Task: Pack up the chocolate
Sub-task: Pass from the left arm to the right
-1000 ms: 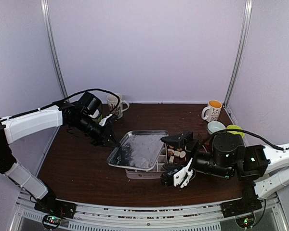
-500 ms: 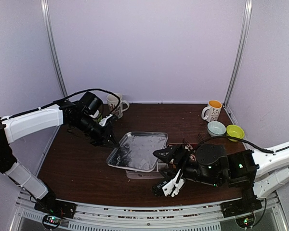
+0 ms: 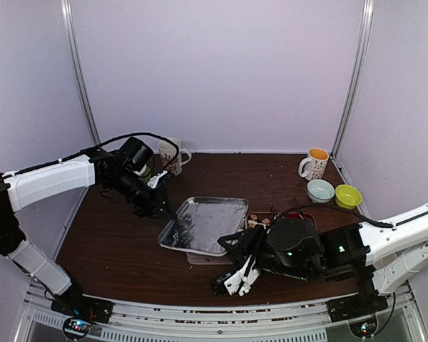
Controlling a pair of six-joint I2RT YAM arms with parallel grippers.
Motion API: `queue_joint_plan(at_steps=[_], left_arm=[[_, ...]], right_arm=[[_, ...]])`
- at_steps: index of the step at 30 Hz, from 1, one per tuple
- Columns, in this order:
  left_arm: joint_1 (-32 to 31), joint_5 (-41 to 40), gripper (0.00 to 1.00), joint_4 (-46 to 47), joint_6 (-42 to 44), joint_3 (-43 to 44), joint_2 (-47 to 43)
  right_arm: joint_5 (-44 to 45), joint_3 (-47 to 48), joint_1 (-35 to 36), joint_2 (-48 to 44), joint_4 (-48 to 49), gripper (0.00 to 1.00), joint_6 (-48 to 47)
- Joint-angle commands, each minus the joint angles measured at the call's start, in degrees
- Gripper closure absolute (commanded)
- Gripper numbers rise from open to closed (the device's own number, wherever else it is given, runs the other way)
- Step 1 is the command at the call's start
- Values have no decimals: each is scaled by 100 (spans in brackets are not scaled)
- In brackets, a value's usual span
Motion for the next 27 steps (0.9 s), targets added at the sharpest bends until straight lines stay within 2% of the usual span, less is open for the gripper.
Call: queue_joint_plan(at_steps=[1, 7, 13, 14, 17, 18, 20, 27], left_arm=[[-43, 43, 100, 76, 45, 194, 32], [-42, 9, 99, 84, 73, 209, 3], [-33, -222, 86, 127, 131, 199, -174], [-32, -361, 79, 211, 107, 169, -311], [-23, -697, 45, 472, 58, 32, -921], [-11, -823, 38, 475, 53, 26, -1064], [66, -1022, 31, 397, 85, 43, -1326], [586, -1806, 16, 106, 482, 27, -2545]], right_arm=[[133, 210, 44, 60, -199, 80, 79], [150, 254, 37, 64, -276, 92, 116], [186, 433, 38, 100, -604, 99, 301], [212, 462, 42, 104, -627, 100, 346], [266, 482, 37, 76, -594, 100, 489], [264, 473, 39, 50, -539, 100, 543], [213, 446, 37, -39, -414, 100, 645], [145, 395, 4, -309, -204, 98, 1147]])
